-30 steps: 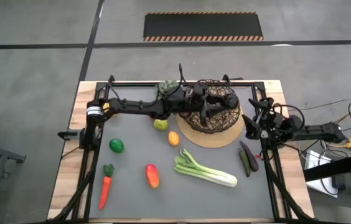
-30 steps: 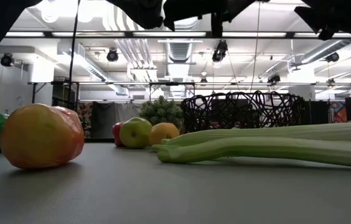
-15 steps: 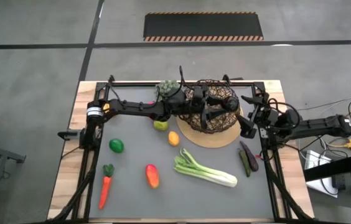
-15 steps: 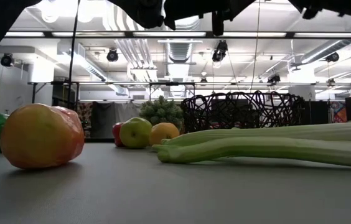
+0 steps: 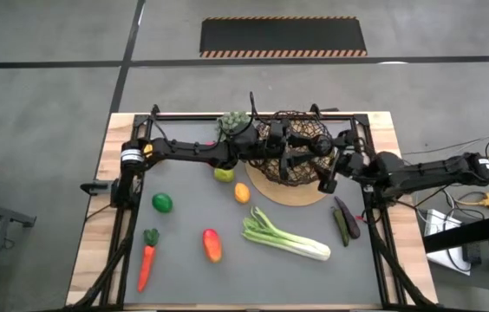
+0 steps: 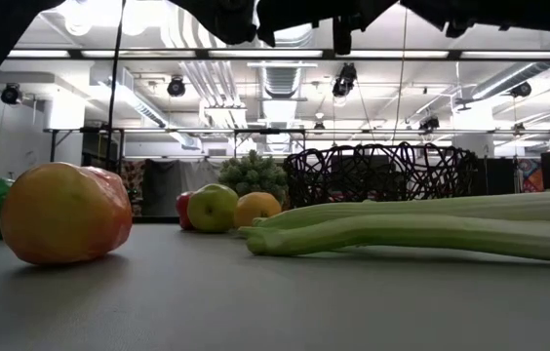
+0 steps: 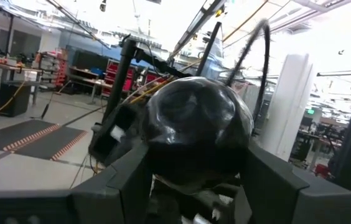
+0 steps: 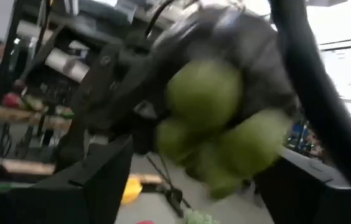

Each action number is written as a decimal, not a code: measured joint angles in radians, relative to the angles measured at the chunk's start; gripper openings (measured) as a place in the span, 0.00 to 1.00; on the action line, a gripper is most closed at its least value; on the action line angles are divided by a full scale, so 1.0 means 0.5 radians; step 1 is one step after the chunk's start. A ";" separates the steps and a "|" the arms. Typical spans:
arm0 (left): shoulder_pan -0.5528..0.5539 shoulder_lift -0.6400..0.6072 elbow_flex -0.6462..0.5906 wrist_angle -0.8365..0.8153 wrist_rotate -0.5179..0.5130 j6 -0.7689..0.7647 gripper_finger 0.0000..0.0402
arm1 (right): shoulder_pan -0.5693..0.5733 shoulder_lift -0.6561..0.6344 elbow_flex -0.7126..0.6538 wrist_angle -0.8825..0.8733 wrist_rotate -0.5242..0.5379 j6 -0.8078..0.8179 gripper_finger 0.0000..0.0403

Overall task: Build produce basket
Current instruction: Put the black plum into the black wire basket

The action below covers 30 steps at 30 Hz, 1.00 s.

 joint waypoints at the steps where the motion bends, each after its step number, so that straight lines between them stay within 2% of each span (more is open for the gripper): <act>1: 0.000 0.000 0.000 0.004 0.001 -0.001 0.48 | 0.001 -0.001 -0.001 -0.001 0.000 0.001 0.68; 7: -0.001 0.000 0.000 0.014 0.003 0.000 0.48 | 0.000 -0.005 -0.001 0.017 -0.002 -0.003 0.50; 12: 0.000 0.000 0.000 -0.029 0.030 0.000 0.48 | 0.000 -0.007 -0.001 0.013 -0.002 -0.006 0.45; 16: 0.023 -0.017 0.000 -0.067 0.086 0.000 0.48 | 0.001 -0.033 -0.001 -0.021 -0.019 -0.006 0.51; 19: 0.059 -0.058 -0.001 -0.136 0.150 0.001 0.48 | 0.001 -0.072 -0.001 -0.054 -0.019 -0.004 0.58; 26: 0.098 -0.101 -0.002 -0.251 0.160 0.019 0.48 | 0.001 -0.118 -0.003 -0.085 -0.014 0.010 0.77; 30: 0.098 -0.101 -0.029 -0.250 0.160 0.071 0.48 | 0.001 -0.118 -0.003 -0.082 -0.002 0.010 0.80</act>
